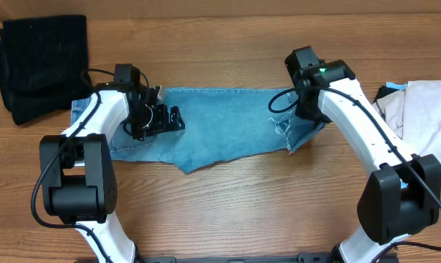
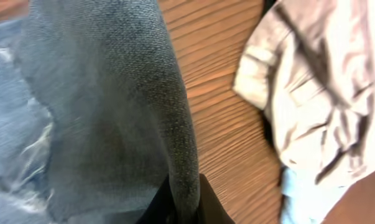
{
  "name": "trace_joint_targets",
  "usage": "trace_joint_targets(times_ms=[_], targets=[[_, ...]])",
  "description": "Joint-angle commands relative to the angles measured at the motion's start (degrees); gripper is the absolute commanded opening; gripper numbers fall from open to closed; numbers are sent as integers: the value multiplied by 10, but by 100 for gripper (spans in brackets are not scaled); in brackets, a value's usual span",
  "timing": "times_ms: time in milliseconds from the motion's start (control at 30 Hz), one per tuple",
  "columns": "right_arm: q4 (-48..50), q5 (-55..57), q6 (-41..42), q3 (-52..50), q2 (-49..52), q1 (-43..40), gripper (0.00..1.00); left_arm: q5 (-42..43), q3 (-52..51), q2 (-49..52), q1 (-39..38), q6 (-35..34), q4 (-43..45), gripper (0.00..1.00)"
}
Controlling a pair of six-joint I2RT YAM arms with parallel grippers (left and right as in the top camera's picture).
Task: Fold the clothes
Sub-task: 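Fold the leg end with the right gripper leftward over the jeans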
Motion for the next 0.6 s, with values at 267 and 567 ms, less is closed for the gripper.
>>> trace_joint_targets(times_ms=[267, 567], targets=[[2, 94, -1, 18, -26, 110, 4, -47, -22, 43, 4, 13, -22, 100], [52, 16, 0, 5, -25, 223, 4, -47, 22, 42, 5, 13, -87, 100]])
